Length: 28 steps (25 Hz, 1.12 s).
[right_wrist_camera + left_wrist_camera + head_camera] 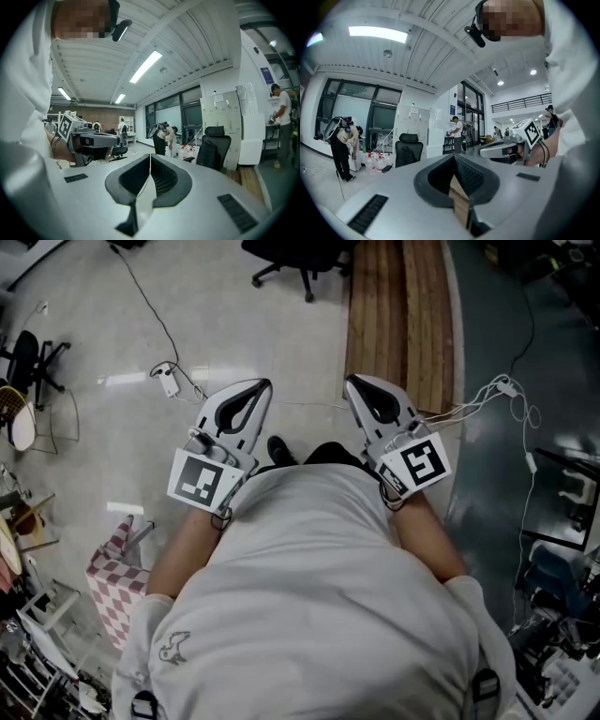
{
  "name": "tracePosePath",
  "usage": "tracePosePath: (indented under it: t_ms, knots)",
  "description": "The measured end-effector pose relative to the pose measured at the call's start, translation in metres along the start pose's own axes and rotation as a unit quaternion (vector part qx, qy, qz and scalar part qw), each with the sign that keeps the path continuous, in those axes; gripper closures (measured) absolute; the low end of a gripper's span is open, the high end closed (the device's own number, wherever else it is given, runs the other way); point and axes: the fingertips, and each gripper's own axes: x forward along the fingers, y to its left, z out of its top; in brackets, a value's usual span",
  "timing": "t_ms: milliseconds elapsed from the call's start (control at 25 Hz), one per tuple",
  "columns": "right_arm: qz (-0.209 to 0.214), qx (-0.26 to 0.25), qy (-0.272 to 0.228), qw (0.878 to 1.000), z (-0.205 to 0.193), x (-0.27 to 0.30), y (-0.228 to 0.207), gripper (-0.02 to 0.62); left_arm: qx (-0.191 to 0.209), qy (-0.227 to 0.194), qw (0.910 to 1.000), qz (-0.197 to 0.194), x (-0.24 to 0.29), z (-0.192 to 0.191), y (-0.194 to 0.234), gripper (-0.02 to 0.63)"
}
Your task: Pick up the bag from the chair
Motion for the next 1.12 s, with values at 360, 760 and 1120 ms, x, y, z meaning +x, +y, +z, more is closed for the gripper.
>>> tracePosePath:
  t_ms: [360,760,1120]
  knots:
    - [0.011,0.002,0.004,1.000,0.003,0.032,-0.032,0.561,-0.009,0.004,0.9997,0.022,0.006,-0.004,0.034,0.599]
    - [0.034,0.011,0.014,0.999,-0.006,0.063,-0.081,0.561,-0.016,0.016,0.9987,0.046,0.051,-0.005,0.067,0.599]
    - [0.042,0.009,0.003,0.999,-0.004,0.076,-0.167,0.560,-0.016,0.020,0.9985,0.048,0.139,-0.003,0.089,0.600]
